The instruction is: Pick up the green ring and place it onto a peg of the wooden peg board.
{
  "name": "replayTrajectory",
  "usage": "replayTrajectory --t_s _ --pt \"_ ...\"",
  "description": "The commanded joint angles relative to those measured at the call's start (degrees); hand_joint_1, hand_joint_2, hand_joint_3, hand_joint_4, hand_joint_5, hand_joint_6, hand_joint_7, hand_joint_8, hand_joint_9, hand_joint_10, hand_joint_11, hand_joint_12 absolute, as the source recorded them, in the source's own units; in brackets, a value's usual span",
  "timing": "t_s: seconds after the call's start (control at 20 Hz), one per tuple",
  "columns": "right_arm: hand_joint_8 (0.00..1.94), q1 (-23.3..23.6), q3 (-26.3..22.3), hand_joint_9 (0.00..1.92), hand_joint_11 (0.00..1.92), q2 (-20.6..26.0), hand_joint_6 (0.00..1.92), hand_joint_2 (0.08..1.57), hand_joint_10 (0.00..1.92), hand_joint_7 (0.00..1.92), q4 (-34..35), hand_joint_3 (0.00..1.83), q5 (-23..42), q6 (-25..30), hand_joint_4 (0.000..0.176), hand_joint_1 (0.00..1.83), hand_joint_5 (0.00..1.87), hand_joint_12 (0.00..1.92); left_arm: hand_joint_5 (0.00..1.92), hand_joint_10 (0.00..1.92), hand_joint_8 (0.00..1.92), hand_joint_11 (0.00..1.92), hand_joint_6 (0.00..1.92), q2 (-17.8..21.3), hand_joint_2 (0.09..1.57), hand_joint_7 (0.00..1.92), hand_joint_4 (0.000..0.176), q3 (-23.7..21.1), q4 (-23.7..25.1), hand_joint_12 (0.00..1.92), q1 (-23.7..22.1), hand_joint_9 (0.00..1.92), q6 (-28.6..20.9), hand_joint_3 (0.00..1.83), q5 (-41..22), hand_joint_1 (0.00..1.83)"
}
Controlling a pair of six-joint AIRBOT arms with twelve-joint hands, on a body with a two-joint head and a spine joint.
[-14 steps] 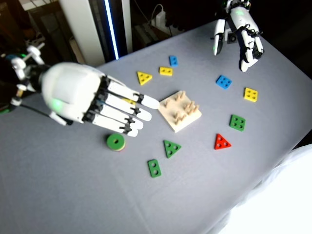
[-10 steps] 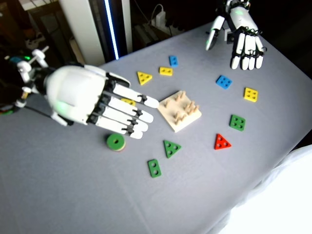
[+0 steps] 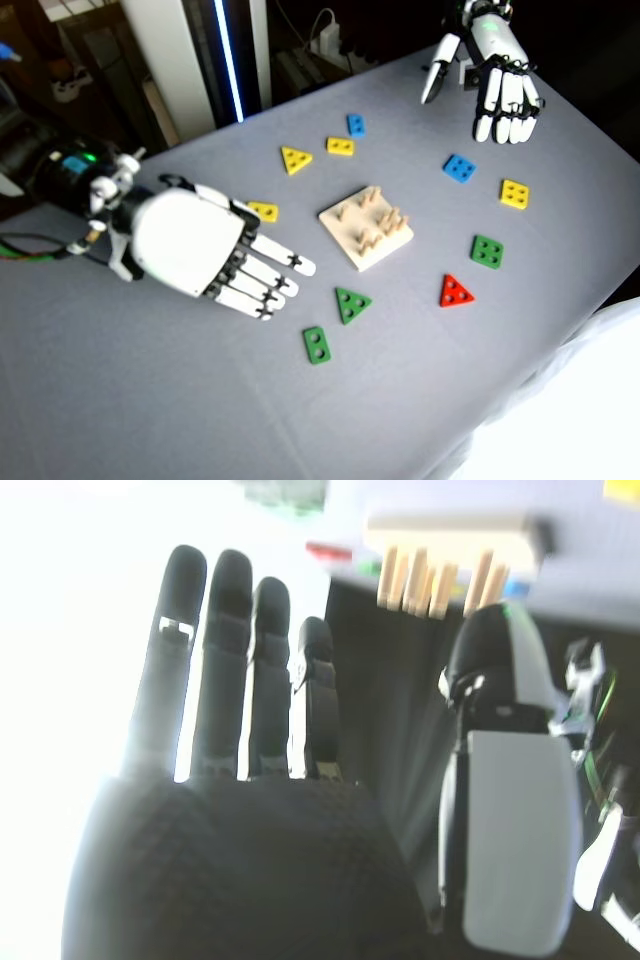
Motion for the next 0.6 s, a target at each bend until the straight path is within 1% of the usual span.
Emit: replayTrajectory --t_s 0.0,0.05,0.1,0.15,0.2,0.25,0.3,0.35,0.4,0.45,0.5,0.55 --pt "0.0 0.6 0.4 0.69 0.34 0.1 0.0 0.97 0.0 0.56 1.0 0.0 4.7 -0.1 0.094 0.82 0.4 0.89 0.47 0.0 0.0 0.0 0.0 -0.2 1.07 0.39 0.003 -0.3 1.0 0.65 -0.7 0.28 -0.3 0.0 -7.5 0.48" --pt "0.0 0.6 0.6 0.69 0.33 0.1 0.0 0.96 0.0 0.57 1.0 0.0 3.9 -0.5 0.092 0.82 0.41 0.94 0.47 0.0 0.0 0.0 0.0 -0.2 1.07 0.4 0.015 -0.3 1.0 0.64 -0.7 0.29 -0.3 0.0 -7.6 0.49" --pt "0.0 0.6 0.7 0.69 0.31 0.1 0.0 0.96 0.0 0.57 1.1 0.0 3.1 -1.0 0.083 0.82 0.42 0.98 0.47 0.0 0.0 0.0 0.0 -0.2 1.07 0.4 0.026 -0.3 1.0 0.64 -0.7 0.3 -0.3 0.0 -7.7 0.49" --pt "0.0 0.6 0.8 0.67 0.31 0.2 0.0 0.95 0.0 0.57 1.1 0.0 2.8 -1.3 0.069 0.85 0.43 0.94 0.46 0.0 0.0 0.0 0.0 -0.2 1.07 0.41 0.031 -0.3 1.0 0.66 -0.7 0.3 -0.3 0.0 -7.7 0.51" --pt "0.0 0.6 0.9 0.66 0.31 0.2 0.0 0.95 0.0 0.56 1.1 0.0 2.3 -1.5 0.068 0.8 0.42 0.93 0.46 0.0 0.0 0.0 0.0 -0.3 1.07 0.4 0.03 -0.3 1.0 0.65 -0.7 0.3 -0.3 0.0 -7.7 0.52" --pt "0.0 0.7 1.0 0.66 0.33 0.2 0.0 0.94 0.0 0.56 1.1 0.0 2.0 -1.7 0.068 0.82 0.44 0.89 0.47 0.0 0.0 0.0 0.0 -0.3 1.06 0.41 0.021 -0.3 1.0 0.71 -0.7 0.31 -0.3 0.0 -7.7 0.53" --pt "0.0 0.7 1.2 0.66 0.32 0.2 0.0 0.95 0.0 0.56 1.3 0.0 1.7 -1.9 0.085 0.85 0.44 0.9 0.47 0.0 0.0 0.0 0.0 -0.3 1.06 0.41 0.021 -0.3 1.0 0.72 -0.7 0.31 -0.4 0.0 -7.8 0.53" --pt "0.0 0.7 1.3 0.63 0.31 0.2 0.0 0.96 0.0 0.54 1.6 0.0 1.4 -2.4 0.089 0.88 0.46 0.86 0.47 0.01 0.0 0.0 0.0 -0.3 1.06 0.41 0.019 -0.3 1.0 0.72 -0.7 0.32 -0.4 0.0 -7.8 0.52" --pt "0.0 0.7 1.4 0.63 0.33 0.3 0.0 0.95 0.0 0.55 2.4 0.0 1.1 -3.2 0.088 0.92 0.5 0.84 0.48 0.0 0.0 0.0 0.0 -0.3 1.06 0.42 0.022 -0.3 1.0 0.7 -0.6 0.32 -0.5 0.0 -7.9 0.52" --pt "0.0 0.7 1.4 0.6 0.31 0.3 0.0 0.97 0.0 0.53 3.3 0.01 1.0 -4.1 0.104 0.93 0.51 0.82 0.49 0.0 0.0 0.0 0.0 -0.3 1.06 0.42 0.013 -0.3 1.0 0.69 -0.6 0.32 -0.5 0.0 -7.9 0.53" --pt "0.0 0.7 1.5 0.6 0.28 0.4 0.0 0.98 0.0 0.54 3.9 0.0 1.0 -4.6 0.08 0.97 0.54 0.85 0.48 0.0 0.0 0.0 0.0 -0.3 1.06 0.42 0.01 -0.3 1.0 0.67 -0.6 0.32 -0.5 0.0 -8.0 0.54" --pt "0.0 0.7 1.6 0.58 0.24 0.4 0.0 1.0 0.0 0.53 4.0 0.0 0.9 -4.7 0.084 0.96 0.54 0.88 0.49 0.01 0.0 0.0 0.0 -0.3 1.07 0.43 0.0 -0.2 1.0 0.67 -0.6 0.33 -0.5 0.0 -8.0 0.53"
